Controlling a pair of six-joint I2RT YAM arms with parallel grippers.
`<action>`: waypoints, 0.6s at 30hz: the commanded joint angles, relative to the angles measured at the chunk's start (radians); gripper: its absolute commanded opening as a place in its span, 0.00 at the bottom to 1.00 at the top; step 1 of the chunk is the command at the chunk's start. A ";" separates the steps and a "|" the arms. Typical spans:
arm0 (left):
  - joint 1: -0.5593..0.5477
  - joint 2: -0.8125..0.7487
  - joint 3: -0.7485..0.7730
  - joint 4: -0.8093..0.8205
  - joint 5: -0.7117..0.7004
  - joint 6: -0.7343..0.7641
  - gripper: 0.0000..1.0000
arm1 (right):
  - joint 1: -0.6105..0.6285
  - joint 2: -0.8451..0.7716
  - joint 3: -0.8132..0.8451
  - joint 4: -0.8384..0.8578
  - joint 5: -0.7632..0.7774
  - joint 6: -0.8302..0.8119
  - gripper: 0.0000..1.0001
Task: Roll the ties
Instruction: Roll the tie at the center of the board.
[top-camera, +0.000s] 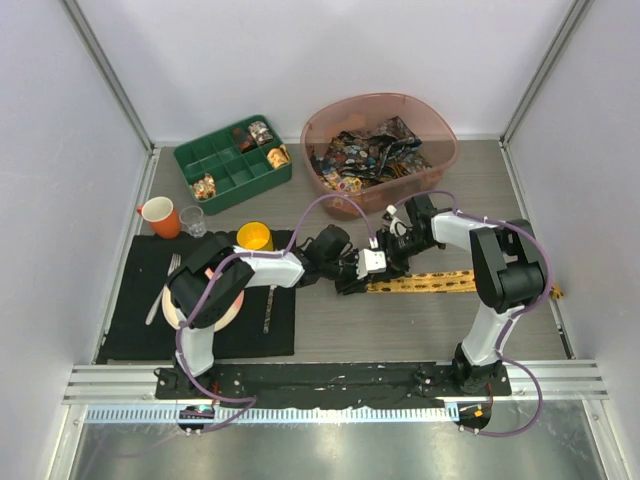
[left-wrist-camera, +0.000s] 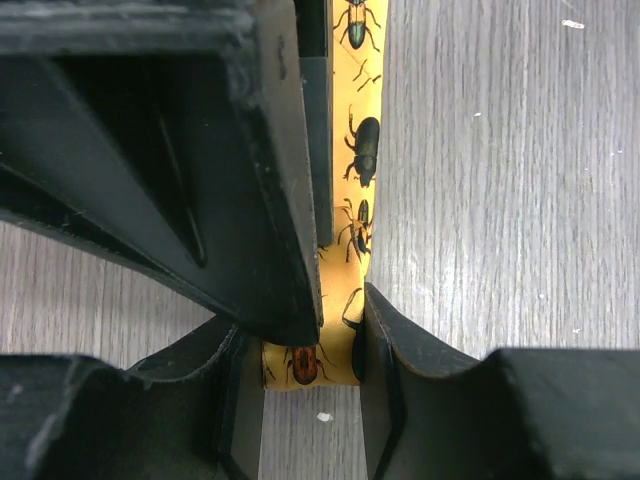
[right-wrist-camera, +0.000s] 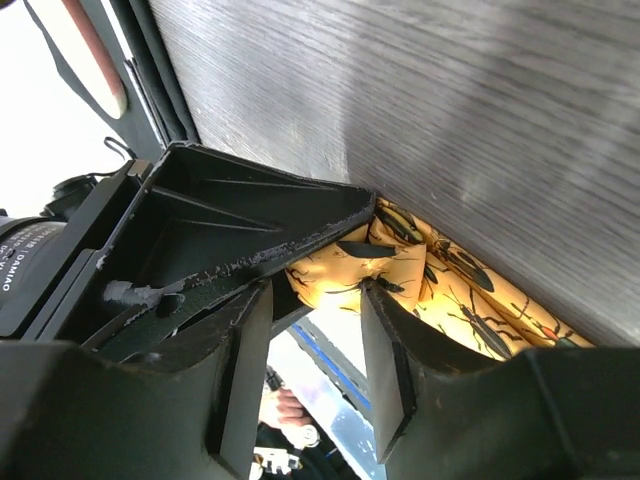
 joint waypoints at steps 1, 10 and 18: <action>-0.006 0.044 -0.017 -0.213 -0.100 0.039 0.07 | 0.021 0.022 -0.008 0.056 0.001 0.013 0.41; -0.016 0.047 -0.008 -0.235 -0.096 0.040 0.08 | 0.022 0.098 -0.014 0.049 0.087 -0.040 0.07; 0.009 0.027 -0.028 -0.201 -0.042 0.008 0.48 | -0.044 0.117 -0.058 0.010 0.149 -0.089 0.01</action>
